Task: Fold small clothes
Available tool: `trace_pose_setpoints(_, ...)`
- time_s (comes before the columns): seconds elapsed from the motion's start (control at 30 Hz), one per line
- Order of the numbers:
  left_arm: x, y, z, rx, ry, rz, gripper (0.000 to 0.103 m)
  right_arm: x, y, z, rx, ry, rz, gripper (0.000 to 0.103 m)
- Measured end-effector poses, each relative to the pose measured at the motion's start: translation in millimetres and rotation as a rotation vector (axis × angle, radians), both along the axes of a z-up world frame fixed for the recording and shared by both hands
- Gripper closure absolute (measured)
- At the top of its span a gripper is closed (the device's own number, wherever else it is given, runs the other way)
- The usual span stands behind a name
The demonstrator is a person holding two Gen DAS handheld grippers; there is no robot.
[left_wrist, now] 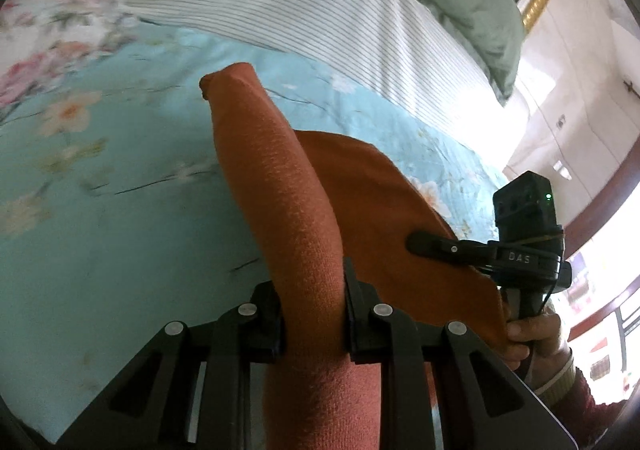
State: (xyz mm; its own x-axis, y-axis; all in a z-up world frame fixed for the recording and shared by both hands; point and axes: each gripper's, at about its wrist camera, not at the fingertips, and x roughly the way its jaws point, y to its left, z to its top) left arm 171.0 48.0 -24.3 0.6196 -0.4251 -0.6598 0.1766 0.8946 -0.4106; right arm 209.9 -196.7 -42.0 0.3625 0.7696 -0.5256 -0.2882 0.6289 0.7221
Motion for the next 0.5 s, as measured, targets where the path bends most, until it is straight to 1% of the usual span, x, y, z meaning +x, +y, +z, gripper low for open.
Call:
trace_pose_setpoints(0.1,-17.3,22.5,-6.1,-0.004,0.003,0.028,0.081,-1.4,17.1,-4.8,-0.016,0.01,0.028,0.077)
trace_pose_setpoints(0.17,-21.3,32.1,-16.9,-0.019,0.024,0.044,0.081,-2.7,24.8,-9.2,-0.035,0.017,0.028,0.077)
trace_pose_setpoints(0.33,-19.2,45.8,-47.5,-0.048,0.079,0.072,0.081,-2.7,19.2,-27.8,-0.039,0.064,-0.001,0.078)
trace_pose_setpoints(0.4,-18.0,49.7,-55.5,-0.07,0.092,0.071,0.079,-3.6,18.0,-34.4,-0.046,0.076,-0.008,0.078)
trace_pose_setpoints(0.5,-18.0,50.5,-62.3,-0.074,0.097,0.063,0.072,-4.6,15.2,-41.7,-0.037,0.083,-0.022,0.078)
